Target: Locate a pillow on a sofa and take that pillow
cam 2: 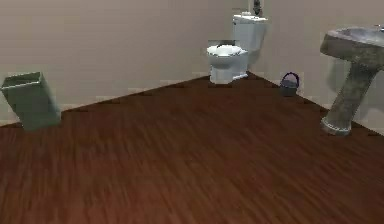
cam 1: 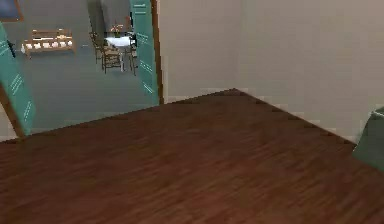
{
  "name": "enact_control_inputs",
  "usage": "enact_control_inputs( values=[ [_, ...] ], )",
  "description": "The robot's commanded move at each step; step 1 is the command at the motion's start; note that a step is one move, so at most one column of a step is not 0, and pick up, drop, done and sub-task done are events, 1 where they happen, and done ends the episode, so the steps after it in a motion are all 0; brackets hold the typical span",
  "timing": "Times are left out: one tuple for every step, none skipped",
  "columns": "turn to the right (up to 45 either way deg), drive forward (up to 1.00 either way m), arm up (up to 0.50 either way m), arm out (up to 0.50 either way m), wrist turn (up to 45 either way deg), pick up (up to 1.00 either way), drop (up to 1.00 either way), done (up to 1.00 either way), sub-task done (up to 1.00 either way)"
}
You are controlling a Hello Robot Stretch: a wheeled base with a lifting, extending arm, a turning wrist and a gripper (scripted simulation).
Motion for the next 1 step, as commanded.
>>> enact_control_inputs(
  values=[
    [45.0,0.00,0.00,0.00,0.0,0.00,0.00,0.00,0.00]
  ],
)
